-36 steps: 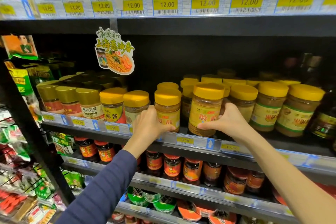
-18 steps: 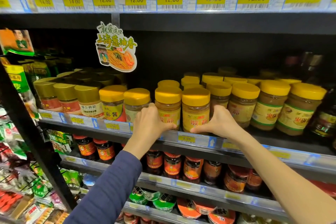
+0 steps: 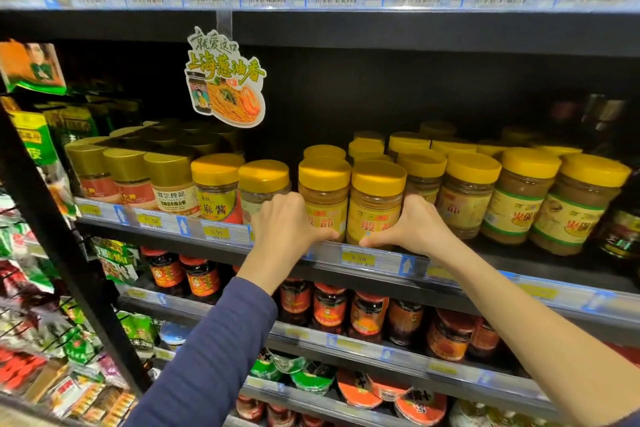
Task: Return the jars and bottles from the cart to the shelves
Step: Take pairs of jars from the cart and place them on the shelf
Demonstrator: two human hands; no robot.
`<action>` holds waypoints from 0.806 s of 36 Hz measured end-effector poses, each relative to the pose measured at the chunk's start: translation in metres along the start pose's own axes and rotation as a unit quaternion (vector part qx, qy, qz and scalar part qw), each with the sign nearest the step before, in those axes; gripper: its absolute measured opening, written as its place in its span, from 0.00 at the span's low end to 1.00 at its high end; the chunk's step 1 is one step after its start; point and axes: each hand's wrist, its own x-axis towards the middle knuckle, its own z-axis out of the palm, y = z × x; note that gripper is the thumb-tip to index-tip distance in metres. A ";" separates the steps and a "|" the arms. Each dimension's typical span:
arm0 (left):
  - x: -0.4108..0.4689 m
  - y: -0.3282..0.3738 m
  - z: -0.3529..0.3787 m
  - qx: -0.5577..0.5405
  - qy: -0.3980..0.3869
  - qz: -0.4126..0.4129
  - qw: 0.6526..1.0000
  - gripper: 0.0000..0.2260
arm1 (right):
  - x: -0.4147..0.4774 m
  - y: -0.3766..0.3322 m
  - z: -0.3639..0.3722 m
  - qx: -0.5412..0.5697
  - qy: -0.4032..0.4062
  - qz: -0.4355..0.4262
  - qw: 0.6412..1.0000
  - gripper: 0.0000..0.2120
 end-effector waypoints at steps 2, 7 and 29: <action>-0.001 0.000 -0.001 -0.003 0.004 -0.002 1.000 0.30 | -0.001 -0.001 0.000 0.005 -0.004 -0.003 1.000 0.45; -0.001 -0.007 -0.001 -0.043 0.008 -0.011 0.999 0.29 | -0.003 0.000 -0.002 0.019 -0.027 -0.008 0.999 0.54; -0.043 -0.053 -0.060 -0.284 -0.007 0.059 0.957 0.28 | -0.046 -0.028 -0.061 -0.050 0.089 -0.076 0.992 0.24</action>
